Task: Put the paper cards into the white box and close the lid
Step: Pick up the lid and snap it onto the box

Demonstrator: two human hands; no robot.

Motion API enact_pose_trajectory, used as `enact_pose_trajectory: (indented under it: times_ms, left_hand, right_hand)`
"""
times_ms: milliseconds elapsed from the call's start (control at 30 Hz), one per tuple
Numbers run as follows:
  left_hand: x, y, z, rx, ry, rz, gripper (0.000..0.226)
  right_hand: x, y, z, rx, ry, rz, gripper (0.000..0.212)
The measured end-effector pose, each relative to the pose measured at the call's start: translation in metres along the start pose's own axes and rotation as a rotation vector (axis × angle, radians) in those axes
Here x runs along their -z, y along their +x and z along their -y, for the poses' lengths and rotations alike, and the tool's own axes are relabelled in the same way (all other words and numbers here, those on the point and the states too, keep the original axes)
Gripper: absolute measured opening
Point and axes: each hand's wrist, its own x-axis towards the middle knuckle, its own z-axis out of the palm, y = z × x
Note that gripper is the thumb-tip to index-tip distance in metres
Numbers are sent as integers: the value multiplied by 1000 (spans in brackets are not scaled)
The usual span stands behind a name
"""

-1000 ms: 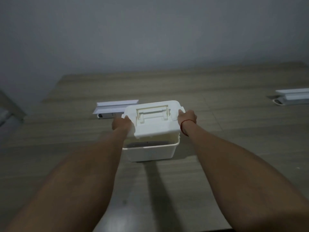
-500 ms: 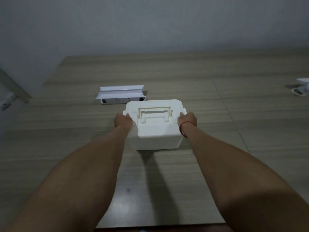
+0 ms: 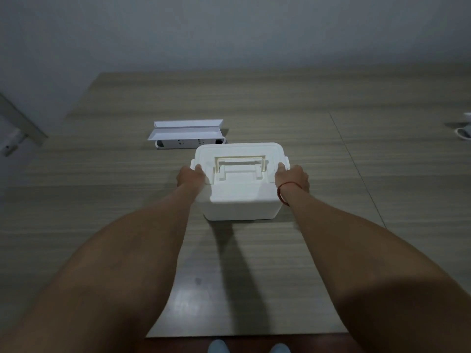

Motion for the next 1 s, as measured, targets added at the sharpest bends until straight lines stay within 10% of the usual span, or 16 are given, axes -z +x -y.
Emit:
enact_pose_trajectory:
  times_ms: [433, 1000]
  left_hand:
    - [-1, -1, 14, 154, -88, 15, 74]
    - [-9, -9, 15, -208, 28, -267, 39]
  right_hand:
    - [5, 4, -7, -186, 461, 301, 60]
    - [1, 16, -14, -289, 614, 490, 79]
